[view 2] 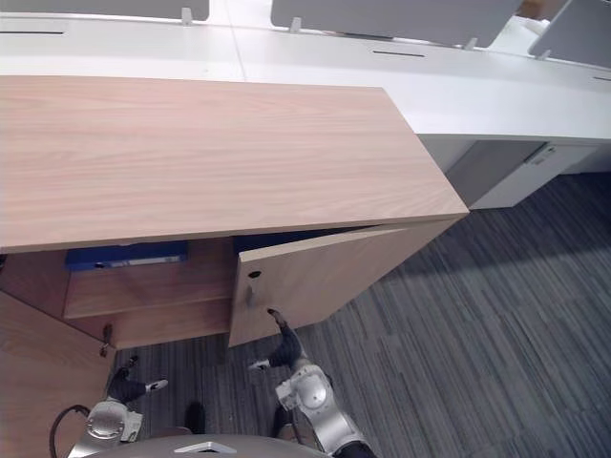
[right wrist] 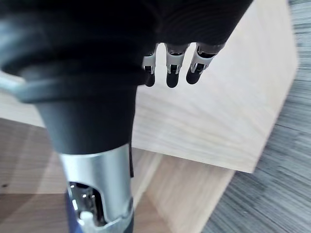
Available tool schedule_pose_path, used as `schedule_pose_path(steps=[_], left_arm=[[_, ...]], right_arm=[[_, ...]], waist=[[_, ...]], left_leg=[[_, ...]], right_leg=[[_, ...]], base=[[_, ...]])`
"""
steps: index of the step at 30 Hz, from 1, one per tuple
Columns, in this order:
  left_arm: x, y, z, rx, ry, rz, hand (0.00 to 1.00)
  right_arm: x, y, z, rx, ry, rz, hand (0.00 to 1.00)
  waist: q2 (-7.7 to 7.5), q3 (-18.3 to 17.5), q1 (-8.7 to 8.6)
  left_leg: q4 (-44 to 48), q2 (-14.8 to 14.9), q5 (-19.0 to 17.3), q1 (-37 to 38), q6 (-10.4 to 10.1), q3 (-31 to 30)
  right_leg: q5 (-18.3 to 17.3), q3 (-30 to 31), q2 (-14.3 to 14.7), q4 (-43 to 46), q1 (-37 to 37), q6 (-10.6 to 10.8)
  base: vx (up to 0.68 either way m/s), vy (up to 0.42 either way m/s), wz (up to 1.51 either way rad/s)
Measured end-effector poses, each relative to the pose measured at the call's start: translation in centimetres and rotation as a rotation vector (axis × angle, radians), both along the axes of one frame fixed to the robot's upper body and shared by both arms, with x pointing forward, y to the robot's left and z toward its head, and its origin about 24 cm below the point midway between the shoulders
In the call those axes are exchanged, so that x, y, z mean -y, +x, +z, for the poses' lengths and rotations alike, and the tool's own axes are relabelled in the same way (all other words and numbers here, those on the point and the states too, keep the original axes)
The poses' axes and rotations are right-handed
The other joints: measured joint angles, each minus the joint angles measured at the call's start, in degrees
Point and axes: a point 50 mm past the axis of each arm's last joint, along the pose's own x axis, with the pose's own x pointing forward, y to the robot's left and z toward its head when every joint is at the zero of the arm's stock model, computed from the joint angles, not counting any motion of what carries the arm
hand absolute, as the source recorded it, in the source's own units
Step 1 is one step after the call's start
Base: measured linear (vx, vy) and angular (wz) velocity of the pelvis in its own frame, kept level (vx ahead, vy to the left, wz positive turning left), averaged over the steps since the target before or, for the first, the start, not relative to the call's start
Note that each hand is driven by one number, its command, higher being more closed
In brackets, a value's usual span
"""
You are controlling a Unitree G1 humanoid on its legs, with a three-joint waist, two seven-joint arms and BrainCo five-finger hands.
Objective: Walk over to the cabinet, pick up the folder, carry it to the office cabinet, place the folder inside the office cabinet, then close the office cabinet door
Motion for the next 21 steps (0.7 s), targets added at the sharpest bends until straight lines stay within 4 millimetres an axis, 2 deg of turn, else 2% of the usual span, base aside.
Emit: schedule_pose_path(steps=[7, 9, 11, 12, 16, 21], left_arm=[[0.0, -1.1, -0.6, -0.035, -0.026, 0.063, 0.0], [0.1, -1.2, -0.7, -0.036, -0.032, 0.076, 0.0], [0.2, -1.4, -0.9, -0.045, -0.049, 0.1, 0.0], [0.4, -1.7, -1.1, -0.053, -0.059, 0.118, 0.0], [0.8, -2.2, -1.3, -0.062, -0.08, 0.157, 0.0], [0.5, -2.4, -1.3, -0.057, -0.089, 0.192, 0.0]], right_arm=[[2.5, -3.3, -3.5, -0.205, -0.058, -0.101, 0.0], [3.0, -3.8, -4.0, -0.239, -0.066, -0.131, 0.0], [3.6, -4.5, -4.5, -0.276, -0.08, -0.173, 0.0], [4.0, -4.7, -4.7, -0.285, -0.088, -0.201, 0.0], [4.9, -5.2, -5.0, -0.31, -0.098, -0.259, 0.0], [5.2, -5.7, -5.6, -0.36, -0.069, -0.342, 0.0]], waist=[[0.05, -0.4, -0.22], [-0.25, -0.7, -0.27], [-0.25, -0.7, -0.6], [0.51, -0.9, -0.79], [1.85, -1.4, -1.08], [1.6, -1.3, -0.99]], left_leg=[[-0.1, -0.6, 1.5, -0.4, -0.5, -3.3], [-0.1, -0.8, 2.1, -0.8, -0.8, -4.1], [-0.1, -0.8, 2.8, -0.6, -1.2, -4.2], [-0.1, -0.4, 2.8, -0.5, -1.5, -4.2], [-0.2, 0.3, 2.7, -0.5, -1.7, -3.6], [-0.1, 0.5, 2.7, -0.4, -1.5, -0.9]], right_leg=[[-2.4, -1.2, -0.5, -0.1, 0.9, -2.0], [-3.6, -1.2, -0.6, -0.2, 1.0, -1.9], [-5.2, -1.4, -0.7, -0.3, 1.7, -1.0], [-5.4, -1.6, -0.5, -0.1, 1.7, -0.9], [-5.8, -0.7, 0.2, -0.5, 1.8, -0.4], [-5.8, 2.8, 0.7, -1.1, 1.0, -0.3]], base=[[-0.02, -0.018, 0.22], [-0.07, -0.056, 0.22], [-0.12, -0.067, 0.22], [-0.14, -0.071, 0.12], [-0.11, -0.032, -0.06], [-0.04, 0.004, -0.22]])
